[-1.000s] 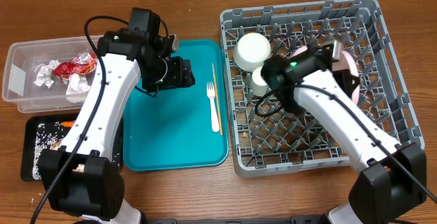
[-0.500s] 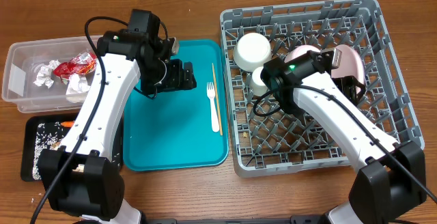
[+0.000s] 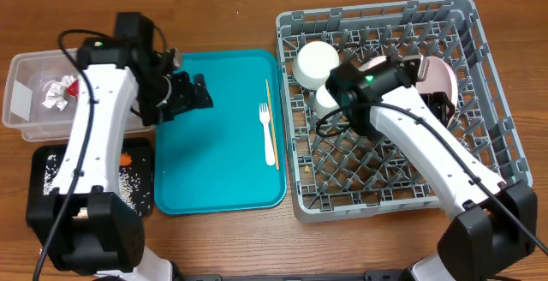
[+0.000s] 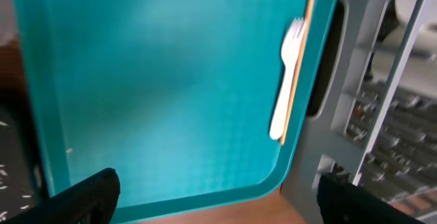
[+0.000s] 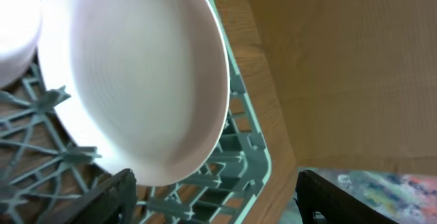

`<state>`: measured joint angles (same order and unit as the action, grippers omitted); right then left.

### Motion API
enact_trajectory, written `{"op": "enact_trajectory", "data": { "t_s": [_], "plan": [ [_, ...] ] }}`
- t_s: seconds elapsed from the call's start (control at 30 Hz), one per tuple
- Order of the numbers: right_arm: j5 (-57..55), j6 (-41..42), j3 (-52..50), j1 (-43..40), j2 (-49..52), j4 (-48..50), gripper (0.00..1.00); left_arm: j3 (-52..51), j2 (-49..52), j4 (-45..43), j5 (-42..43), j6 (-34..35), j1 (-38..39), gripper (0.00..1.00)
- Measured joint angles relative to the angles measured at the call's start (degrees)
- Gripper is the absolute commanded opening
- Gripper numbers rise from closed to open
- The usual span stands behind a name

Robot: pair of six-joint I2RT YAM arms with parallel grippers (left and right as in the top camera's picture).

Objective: Sort waste into correct bins and load items into the dishwasher
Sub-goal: 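Move the right gripper over the white fork on the teal tray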

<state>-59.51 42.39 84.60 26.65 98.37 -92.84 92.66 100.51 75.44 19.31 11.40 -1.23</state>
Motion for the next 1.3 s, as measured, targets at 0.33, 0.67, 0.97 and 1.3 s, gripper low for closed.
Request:
{"op": "enact_trajectory", "data": {
  "t_s": [0.33,0.67,0.97,1.3],
  "plan": [
    [37.4,-12.7,14.1,3.1,-2.0,13.7,0.71,0.7,0.0,-1.5,0.5,0.6,-6.7,1.0],
    [63.4,-18.7,13.8,11.5,-0.2,31.6,0.56,0.7,0.0,-1.5,0.7,0.6,-6.6,1.0],
    [63.1,-16.7,13.3,17.2,12.6,37.6,0.54,0.7,0.0,-1.5,0.7,0.7,-6.6,1.0],
    [53.9,-10.8,13.2,20.9,21.6,39.6,0.52,0.7,0.0,-1.5,0.7,0.6,-6.6,1.0]
  ]
}}
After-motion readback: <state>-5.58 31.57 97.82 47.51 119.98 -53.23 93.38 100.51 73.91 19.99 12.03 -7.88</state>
